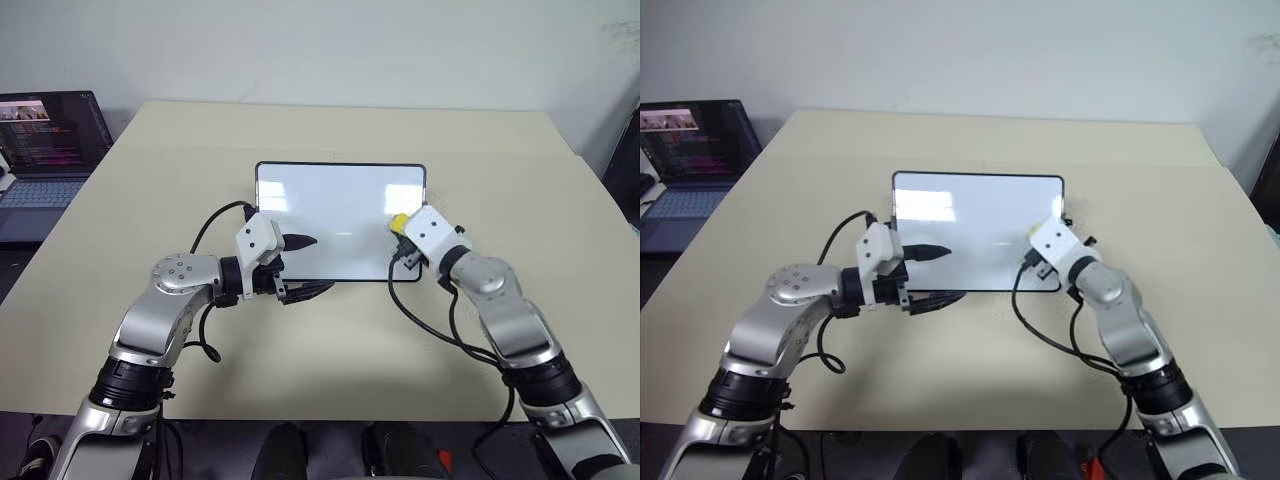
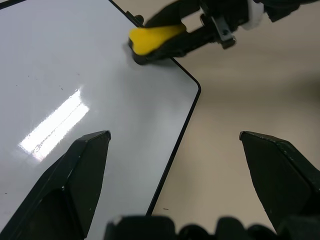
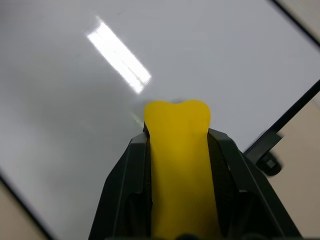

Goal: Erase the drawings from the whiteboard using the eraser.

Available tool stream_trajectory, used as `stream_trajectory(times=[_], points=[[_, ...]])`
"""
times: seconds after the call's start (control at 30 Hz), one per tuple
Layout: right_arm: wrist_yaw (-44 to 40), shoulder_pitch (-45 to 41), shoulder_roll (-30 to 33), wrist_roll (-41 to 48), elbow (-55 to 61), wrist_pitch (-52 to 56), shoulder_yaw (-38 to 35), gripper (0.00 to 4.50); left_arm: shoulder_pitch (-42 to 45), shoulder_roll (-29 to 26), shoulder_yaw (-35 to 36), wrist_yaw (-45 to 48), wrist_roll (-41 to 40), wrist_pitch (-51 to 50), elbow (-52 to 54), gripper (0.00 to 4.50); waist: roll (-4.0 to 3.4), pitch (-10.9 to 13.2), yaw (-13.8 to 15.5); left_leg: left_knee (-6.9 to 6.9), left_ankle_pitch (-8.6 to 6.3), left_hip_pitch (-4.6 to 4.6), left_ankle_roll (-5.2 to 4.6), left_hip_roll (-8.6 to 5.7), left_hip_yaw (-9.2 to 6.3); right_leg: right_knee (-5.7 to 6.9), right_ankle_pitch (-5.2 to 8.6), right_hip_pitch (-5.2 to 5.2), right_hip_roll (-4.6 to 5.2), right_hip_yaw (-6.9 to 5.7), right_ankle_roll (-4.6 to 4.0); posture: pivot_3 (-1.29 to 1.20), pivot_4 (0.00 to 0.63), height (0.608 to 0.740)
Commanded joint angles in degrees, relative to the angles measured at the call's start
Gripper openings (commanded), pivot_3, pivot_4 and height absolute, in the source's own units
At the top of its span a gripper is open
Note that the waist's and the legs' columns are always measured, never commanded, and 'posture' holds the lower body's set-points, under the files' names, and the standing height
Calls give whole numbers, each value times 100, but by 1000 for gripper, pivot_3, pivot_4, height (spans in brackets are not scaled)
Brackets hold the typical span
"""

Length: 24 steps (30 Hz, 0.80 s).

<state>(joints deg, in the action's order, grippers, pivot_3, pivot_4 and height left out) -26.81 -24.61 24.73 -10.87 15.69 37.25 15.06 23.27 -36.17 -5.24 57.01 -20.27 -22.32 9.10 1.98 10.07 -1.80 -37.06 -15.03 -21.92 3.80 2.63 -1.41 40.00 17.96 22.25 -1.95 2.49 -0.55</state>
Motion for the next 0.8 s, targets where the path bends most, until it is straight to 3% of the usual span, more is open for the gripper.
stream_trajectory(times=[0.03, 0.27, 0.67, 0.8], points=[[-307, 237, 78, 176, 94, 401, 60, 1173, 93, 29, 53, 26, -58, 68, 140, 4500, 1, -1, -5, -1, 0, 2, 0, 0, 0, 1, 0, -2, 0, 0, 0, 0, 150, 740], [776, -249, -159, -182, -309, -198, -498, 1171, 110, 61, 32, 46, -42, 92, 101, 4500, 0, 0, -20, -3, 2, 7, 0, -1, 3, 8, 0, -1, -2, 1, 5, 0, 150, 740], [-335, 135, 120, 73, 228, 232, 145, 1162, 99, 85, 23, 60, -41, 89, 106, 4500, 1, 0, -15, 1, 1, 2, -1, 0, 2, 0, -3, 1, -2, 2, -1, 0, 150, 740], [227, -73, -65, -200, -12, -59, -54, 1162, 98, 97, 10, 61, -38, 83, 121, 4500, 1, 0, -35, 0, 2, 4, -1, 0, 3, 0, -3, 0, -2, 4, 0, 0, 150, 740]])
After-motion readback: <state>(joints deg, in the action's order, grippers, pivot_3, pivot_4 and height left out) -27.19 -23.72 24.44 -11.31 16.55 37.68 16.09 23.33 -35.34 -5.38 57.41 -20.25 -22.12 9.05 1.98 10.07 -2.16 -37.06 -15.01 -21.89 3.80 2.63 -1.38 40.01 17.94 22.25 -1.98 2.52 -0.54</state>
